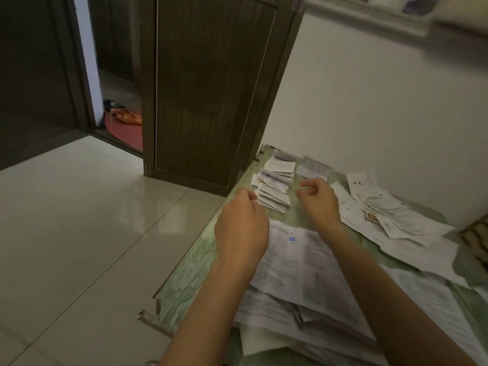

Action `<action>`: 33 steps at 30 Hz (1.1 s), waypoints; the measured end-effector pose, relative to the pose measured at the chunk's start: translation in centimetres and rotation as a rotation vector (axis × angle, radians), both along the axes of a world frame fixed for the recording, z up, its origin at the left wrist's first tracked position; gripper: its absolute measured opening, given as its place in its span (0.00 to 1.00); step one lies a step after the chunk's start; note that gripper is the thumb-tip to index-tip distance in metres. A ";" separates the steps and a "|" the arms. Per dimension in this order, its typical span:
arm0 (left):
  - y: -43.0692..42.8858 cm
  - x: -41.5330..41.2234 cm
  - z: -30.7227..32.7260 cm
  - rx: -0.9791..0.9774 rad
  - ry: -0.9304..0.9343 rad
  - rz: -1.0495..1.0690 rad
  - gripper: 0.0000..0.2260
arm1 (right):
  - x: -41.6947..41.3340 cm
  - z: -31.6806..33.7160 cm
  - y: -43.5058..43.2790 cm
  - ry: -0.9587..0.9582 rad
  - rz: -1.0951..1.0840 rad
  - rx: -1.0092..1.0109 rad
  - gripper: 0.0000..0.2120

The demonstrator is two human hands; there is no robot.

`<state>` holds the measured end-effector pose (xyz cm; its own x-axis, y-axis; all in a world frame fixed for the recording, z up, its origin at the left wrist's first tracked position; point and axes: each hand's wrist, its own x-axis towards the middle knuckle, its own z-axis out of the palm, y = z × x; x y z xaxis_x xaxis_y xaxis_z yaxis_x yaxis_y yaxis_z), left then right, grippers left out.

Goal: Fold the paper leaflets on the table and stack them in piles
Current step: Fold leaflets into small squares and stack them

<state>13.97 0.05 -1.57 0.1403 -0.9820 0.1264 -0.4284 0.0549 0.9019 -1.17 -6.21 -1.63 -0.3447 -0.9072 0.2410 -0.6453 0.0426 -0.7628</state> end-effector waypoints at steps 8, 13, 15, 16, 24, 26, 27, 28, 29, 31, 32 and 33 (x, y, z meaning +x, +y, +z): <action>1.4 -0.5 -0.4 0.011 -0.107 -0.078 0.09 | -1.4 2.7 9.9 0.200 0.314 0.272 0.15; 2.4 -0.4 -0.6 0.028 -0.092 -0.100 0.09 | -0.6 0.5 14.3 0.424 0.522 0.436 0.36; 2.9 -0.1 -0.9 0.031 -0.041 -0.086 0.08 | -0.5 -0.6 14.7 0.513 0.510 0.429 0.37; 3.1 0.0 -1.0 0.031 -0.005 -0.071 0.07 | -0.6 -1.1 14.7 0.553 0.502 0.436 0.38; 4.4 1.0 -1.2 0.065 0.207 0.017 0.07 | -0.1 -3.3 15.3 0.666 0.431 0.434 0.30; 4.6 1.2 -1.2 0.046 0.239 0.027 0.07 | 0.1 -3.4 15.1 0.722 0.418 0.404 0.27; 4.8 1.2 -1.1 0.017 0.260 0.050 0.07 | 0.2 -3.4 15.0 0.728 0.408 0.387 0.25; 5.0 1.3 -1.0 -0.022 0.288 0.085 0.07 | 0.2 -3.4 14.9 0.706 0.398 0.370 0.24; 5.1 1.4 -0.6 -0.069 0.321 0.129 0.07 | 0.3 -3.1 14.6 0.656 0.387 0.353 0.23; 5.5 1.3 -0.4 -0.126 0.390 0.212 0.06 | 0.3 -2.8 14.2 0.491 0.367 0.330 0.22; 5.7 1.3 -0.3 -0.145 0.417 0.233 0.06 | 0.2 -2.5 14.1 0.405 0.349 0.293 0.22; 5.9 1.2 -0.2 -0.146 0.437 0.239 0.06 | 0.1 -2.1 14.0 0.336 0.323 0.232 0.22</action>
